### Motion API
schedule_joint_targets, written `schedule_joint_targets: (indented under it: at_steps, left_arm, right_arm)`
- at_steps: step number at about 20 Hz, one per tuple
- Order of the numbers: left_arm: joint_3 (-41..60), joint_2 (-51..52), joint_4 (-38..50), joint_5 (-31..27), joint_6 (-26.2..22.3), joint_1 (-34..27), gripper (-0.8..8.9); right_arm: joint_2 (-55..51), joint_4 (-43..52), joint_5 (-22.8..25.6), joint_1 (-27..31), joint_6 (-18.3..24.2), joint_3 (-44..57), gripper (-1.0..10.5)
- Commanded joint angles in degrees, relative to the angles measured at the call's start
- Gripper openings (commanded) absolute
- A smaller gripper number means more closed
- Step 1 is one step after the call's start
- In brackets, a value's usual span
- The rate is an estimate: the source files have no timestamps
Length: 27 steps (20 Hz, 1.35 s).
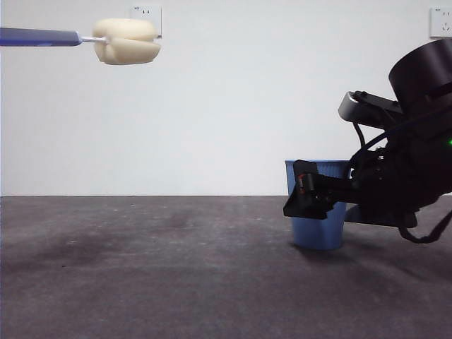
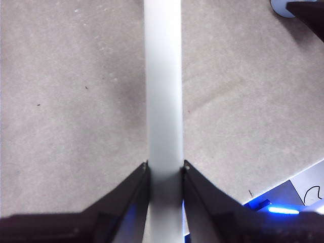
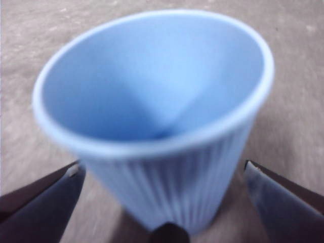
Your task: Pick up the cup brush,pick up the cup,insert the brush into the cup,clean the cup,put the cup brush back,put the cup back to the fixed position on the table
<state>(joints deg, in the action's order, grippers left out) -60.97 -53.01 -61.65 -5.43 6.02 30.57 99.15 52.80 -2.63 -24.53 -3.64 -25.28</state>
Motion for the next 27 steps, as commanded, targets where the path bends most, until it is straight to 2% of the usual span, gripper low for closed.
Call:
schedule_joint_targets:
  at_steps: [1, 4, 6, 10, 15, 18, 20, 22, 27]
  left_arm:
    - [0.5, 0.07, 0.35, 0.02, 0.24, 0.2, -0.09]
    - [0.5, 0.07, 0.22, 0.0, 0.24, 0.2, -0.09]
    - [0.5, 0.07, 0.26, 0.02, 0.24, 0.2, -0.09]
    - [0.5, 0.07, 0.2, 0.02, 0.24, 0.2, -0.09]
    - [0.5, -0.2, -0.09, -0.07, -0.46, 0.2, -0.09]
    - [0.5, -0.98, -1.9, -0.24, -4.48, 0.2, -0.09]
    - [0.5, -1.81, -2.4, -0.22, -7.56, 0.2, -0.09]
    - [0.5, -2.73, -2.32, -0.2, -10.49, 0.2, -0.09]
    - [0.5, -5.99, -3.58, 1.42, -20.44, 0.2, -0.09]
  right_arm:
    - [2.16, 3.1, -0.09, 0.17, 0.7, -0.81, 5.4]
    - [2.86, 3.98, 0.24, 0.44, 0.66, -1.16, 5.0]
    - [2.86, 4.85, 0.26, 0.55, 0.72, -1.16, 3.0]
    - [2.89, 6.6, 1.53, 0.63, 0.68, -1.16, 2.5]
    - [2.62, 6.8, 1.03, 0.39, 0.66, -1.16, -0.2]
    - [-2.01, 2.69, 0.68, -1.44, 0.9, -1.16, -0.1]
    - [-7.63, -3.1, 0.98, -3.3, 3.65, -1.16, -0.1]
    - [-14.27, -14.32, 1.51, -5.22, 6.32, -1.9, -0.1]
    - [-25.2, -51.19, 1.77, -9.25, 16.24, -9.22, -0.1]
